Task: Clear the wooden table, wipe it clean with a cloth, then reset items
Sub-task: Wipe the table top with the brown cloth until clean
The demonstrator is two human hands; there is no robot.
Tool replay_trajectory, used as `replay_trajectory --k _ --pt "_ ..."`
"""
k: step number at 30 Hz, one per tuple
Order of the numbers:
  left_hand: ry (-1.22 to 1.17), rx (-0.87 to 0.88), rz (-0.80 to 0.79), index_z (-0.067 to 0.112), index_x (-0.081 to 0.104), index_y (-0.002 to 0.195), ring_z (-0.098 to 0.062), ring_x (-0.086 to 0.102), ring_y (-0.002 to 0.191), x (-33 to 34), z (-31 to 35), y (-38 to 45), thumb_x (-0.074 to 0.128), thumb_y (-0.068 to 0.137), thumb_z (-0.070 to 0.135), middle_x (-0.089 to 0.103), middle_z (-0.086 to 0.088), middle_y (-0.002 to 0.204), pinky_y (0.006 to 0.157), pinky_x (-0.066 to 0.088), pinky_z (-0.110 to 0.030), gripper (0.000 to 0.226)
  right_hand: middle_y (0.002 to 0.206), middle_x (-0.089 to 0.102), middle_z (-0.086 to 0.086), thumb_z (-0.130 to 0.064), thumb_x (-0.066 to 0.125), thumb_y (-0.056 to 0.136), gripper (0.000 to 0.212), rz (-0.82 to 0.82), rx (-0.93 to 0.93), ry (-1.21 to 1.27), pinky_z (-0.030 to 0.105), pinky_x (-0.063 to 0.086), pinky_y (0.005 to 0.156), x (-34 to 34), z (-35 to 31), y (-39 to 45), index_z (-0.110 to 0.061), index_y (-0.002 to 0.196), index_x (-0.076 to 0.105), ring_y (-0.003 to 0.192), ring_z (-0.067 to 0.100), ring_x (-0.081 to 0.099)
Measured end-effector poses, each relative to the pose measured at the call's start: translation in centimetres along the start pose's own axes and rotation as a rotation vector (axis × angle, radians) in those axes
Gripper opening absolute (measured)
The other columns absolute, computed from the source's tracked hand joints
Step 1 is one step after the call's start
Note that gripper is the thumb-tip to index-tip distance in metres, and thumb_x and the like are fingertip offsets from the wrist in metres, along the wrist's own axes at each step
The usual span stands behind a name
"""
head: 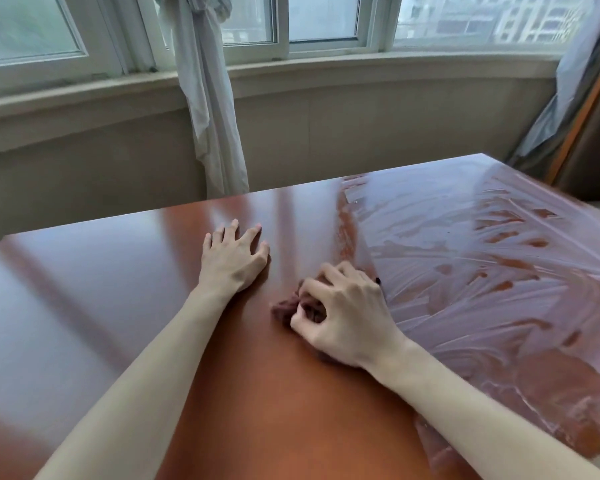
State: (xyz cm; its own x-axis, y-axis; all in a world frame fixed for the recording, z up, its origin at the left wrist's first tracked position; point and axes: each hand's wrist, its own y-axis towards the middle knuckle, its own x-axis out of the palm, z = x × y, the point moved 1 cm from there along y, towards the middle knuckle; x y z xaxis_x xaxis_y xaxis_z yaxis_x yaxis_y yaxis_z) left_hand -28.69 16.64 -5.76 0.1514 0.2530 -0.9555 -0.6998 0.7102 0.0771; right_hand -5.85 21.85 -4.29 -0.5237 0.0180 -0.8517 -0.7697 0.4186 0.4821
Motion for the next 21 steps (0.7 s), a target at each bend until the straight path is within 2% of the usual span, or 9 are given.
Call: replay_trajectory --k 8,12,16,19,21 --pt "0.011 0.009 0.043 0.047 0.032 0.153 -0.025 0.01 0.153 1.0 -0.7 1.0 0.032 0.099 0.057 0.021 -0.003 0.165 0.125 0.005 -0.044 0.054 0.099 0.061 0.003 -0.056 0.055 0.087 0.036 -0.068 0.191 -0.068 0.038 0.037 0.076 9.7 6.8 20.8 -0.024 0.091 0.07 0.099 0.033 0.056" --pt "0.03 0.01 0.05 0.048 0.03 0.153 -0.022 0.01 0.153 0.8 -0.8 1.0 0.023 0.092 0.063 0.021 -0.001 0.165 0.124 0.006 -0.042 0.063 0.104 0.063 0.005 -0.057 0.053 0.086 0.041 -0.057 0.241 -0.084 0.043 0.043 0.086 12.6 9.1 27.3 -0.023 0.098 0.072 0.104 0.035 0.056" --pt "0.031 -0.001 0.046 0.047 0.032 0.153 -0.024 0.013 0.152 0.5 -0.6 0.8 0.026 0.094 0.062 0.023 -0.001 0.164 0.123 0.009 -0.043 0.061 0.102 0.061 0.004 -0.057 0.053 0.086 0.04 -0.053 0.249 -0.101 0.042 0.042 0.083 12.1 8.9 26.6 -0.022 0.094 0.07 0.102 0.035 0.055" --pt "0.025 -0.004 0.043 0.045 0.035 0.152 -0.026 0.016 0.152 0.5 -0.5 0.7 0.035 0.098 0.058 0.026 -0.004 0.163 0.123 0.01 -0.046 0.056 0.097 0.06 0.003 -0.055 0.055 0.084 0.036 -0.062 0.2 -0.055 0.039 0.039 0.077 9.7 6.8 21.3 -0.022 0.087 0.067 0.098 0.034 0.056" --pt "0.036 0.0 0.028 0.044 0.036 0.151 -0.029 0.017 0.151 0.4 -0.5 0.6 0.031 0.096 0.059 0.027 -0.006 0.163 0.123 0.01 -0.047 0.057 0.094 0.061 0.002 -0.056 0.054 0.082 0.034 -0.066 0.152 -0.001 0.038 0.043 0.078 7.3 4.9 16.2 -0.024 0.083 0.067 0.094 0.033 0.058"
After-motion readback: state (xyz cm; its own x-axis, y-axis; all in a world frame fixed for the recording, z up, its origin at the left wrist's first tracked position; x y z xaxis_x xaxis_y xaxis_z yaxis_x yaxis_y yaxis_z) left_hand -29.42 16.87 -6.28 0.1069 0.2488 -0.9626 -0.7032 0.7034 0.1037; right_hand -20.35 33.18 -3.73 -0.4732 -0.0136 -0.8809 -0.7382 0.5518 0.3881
